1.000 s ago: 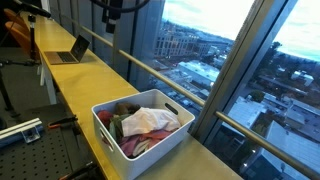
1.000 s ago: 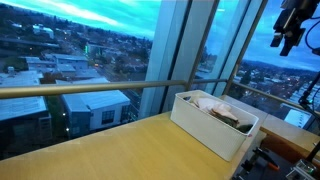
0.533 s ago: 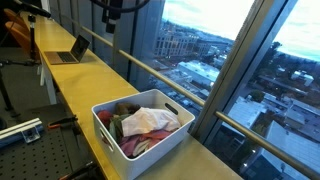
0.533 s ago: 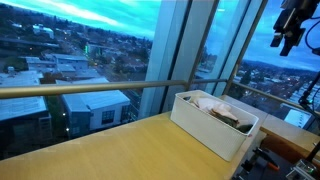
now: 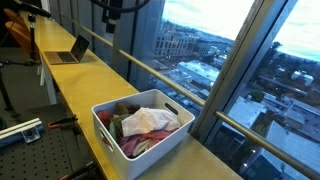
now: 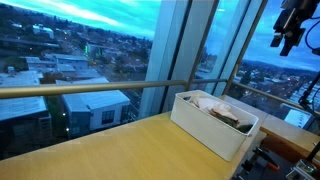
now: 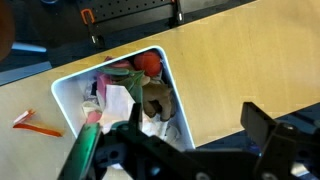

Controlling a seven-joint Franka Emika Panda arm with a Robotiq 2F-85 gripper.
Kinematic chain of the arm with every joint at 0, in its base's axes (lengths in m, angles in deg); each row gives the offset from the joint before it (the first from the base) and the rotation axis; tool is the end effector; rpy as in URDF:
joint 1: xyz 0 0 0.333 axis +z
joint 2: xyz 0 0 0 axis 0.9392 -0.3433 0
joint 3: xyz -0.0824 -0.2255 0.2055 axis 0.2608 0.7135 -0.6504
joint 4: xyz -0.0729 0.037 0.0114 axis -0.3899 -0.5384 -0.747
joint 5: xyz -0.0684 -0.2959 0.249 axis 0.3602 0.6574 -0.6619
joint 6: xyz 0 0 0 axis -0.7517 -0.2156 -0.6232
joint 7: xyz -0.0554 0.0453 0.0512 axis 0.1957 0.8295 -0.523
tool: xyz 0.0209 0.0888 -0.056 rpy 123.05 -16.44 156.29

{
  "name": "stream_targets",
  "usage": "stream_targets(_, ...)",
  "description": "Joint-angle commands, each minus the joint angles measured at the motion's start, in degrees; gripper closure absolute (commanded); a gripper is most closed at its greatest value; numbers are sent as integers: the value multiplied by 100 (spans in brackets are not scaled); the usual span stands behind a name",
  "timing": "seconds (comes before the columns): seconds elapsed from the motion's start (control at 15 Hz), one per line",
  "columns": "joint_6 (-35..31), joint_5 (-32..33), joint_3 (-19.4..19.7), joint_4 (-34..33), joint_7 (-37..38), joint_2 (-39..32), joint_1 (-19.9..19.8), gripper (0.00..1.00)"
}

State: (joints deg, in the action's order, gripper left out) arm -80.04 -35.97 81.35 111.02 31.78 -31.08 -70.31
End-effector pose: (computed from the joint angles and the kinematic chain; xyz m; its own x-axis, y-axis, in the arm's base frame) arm 0.4528 -0.0071 0.5675 0.9790 -0.1885 -0.0775 -0.1969 -0.9730 -0.1201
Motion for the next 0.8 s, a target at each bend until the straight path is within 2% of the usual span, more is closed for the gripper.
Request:
stream_targets(0.0,14,-13,-46,-13,-14,-6,-57,0)
stream_targets(0.73,-40,-35,-83,-109,-76,-128,-5,0)
